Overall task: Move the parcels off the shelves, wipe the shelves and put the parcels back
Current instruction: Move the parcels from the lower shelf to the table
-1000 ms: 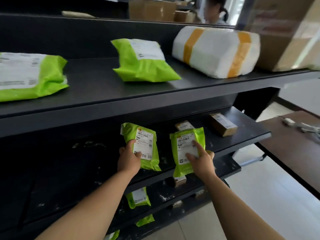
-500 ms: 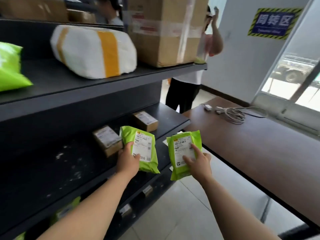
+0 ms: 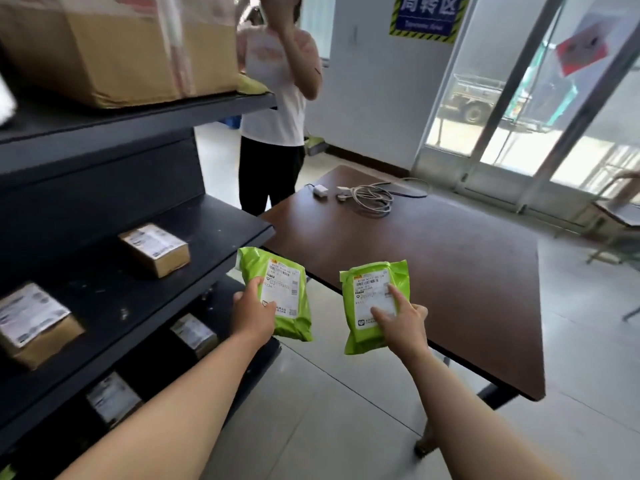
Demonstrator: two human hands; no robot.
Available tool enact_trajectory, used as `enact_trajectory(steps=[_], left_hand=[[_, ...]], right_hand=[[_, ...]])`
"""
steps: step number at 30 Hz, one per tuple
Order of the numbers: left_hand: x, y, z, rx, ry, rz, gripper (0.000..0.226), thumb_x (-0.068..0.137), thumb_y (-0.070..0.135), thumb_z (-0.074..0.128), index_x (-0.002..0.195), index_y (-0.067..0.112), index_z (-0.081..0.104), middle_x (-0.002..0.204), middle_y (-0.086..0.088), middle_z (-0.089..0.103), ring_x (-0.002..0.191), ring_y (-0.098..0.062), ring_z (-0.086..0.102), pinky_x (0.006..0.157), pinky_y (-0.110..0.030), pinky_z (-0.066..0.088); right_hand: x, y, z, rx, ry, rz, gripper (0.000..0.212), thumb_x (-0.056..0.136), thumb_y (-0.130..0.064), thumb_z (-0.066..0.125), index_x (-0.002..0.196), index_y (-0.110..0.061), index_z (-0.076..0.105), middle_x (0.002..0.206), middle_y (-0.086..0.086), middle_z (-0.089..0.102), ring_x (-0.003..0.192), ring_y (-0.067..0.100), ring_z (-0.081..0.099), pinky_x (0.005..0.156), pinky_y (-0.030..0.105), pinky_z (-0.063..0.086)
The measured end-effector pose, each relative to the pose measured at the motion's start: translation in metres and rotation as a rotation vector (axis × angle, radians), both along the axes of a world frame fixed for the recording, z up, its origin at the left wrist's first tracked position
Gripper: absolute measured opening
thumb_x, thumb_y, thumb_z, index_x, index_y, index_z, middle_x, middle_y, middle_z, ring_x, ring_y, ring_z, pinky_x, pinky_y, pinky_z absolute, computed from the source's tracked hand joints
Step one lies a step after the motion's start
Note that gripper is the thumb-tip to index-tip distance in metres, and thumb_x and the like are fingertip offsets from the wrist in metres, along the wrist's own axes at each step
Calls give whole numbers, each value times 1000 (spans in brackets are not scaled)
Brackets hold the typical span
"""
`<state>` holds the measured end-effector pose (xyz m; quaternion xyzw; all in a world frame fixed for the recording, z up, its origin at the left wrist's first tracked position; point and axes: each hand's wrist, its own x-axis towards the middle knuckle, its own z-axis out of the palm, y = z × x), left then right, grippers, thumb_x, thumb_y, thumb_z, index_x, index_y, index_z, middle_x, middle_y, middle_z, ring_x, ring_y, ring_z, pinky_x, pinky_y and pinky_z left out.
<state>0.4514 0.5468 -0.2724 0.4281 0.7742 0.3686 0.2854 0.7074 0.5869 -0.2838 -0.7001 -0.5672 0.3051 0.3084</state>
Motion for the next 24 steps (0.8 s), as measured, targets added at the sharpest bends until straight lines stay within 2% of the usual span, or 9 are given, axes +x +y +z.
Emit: enact_trajectory(steps=[4, 7, 11, 16, 20, 24], left_hand=[[29, 47, -11, -22, -3, -57, 53, 93, 11, 56, 141, 23, 37, 132, -14, 40, 94, -22, 50, 80, -29, 42], [48, 84, -19, -50, -10, -105, 55, 92, 11, 56, 142, 24, 37, 135, -14, 40, 101, -27, 53, 84, -32, 44], [65, 139, -30, -81, 6, -162, 53, 93, 12, 55, 141, 25, 37, 133, -14, 41, 90, -22, 49, 81, -30, 43], [74, 196, -40, -140, 44, -202, 52, 94, 13, 52, 142, 25, 36, 132, -14, 40, 83, -20, 46, 77, -28, 40], [79, 240, -50, -188, 73, -215, 52, 94, 13, 51, 142, 26, 35, 134, -13, 39, 84, -20, 46, 78, -28, 39], [83, 268, -66, -252, 98, -225, 52, 94, 16, 52, 141, 28, 35, 133, -13, 39, 89, -26, 53, 90, -36, 44]], right_hand=[[35, 28, -11, -39, 1, -75, 64, 88, -37, 63, 144, -41, 34, 124, 8, 29, 84, 19, 51, 95, 40, 49], [54, 54, -18, -53, -14, -110, 62, 89, -36, 62, 145, -40, 33, 124, 8, 28, 79, 13, 48, 95, 37, 48], [70, 95, -29, -82, 5, -141, 62, 91, -33, 60, 145, -41, 32, 119, 3, 25, 72, 4, 44, 83, 30, 46], [77, 144, -41, -135, 40, -158, 63, 90, -22, 60, 145, -38, 33, 119, 3, 23, 74, 2, 41, 82, 24, 44], [78, 183, -52, -178, 59, -154, 64, 90, -15, 59, 145, -38, 34, 126, 5, 22, 82, 11, 46, 93, 39, 52], [75, 214, -67, -201, 52, -130, 64, 90, -14, 59, 145, -38, 34, 123, 3, 20, 82, 12, 46, 93, 32, 50]])
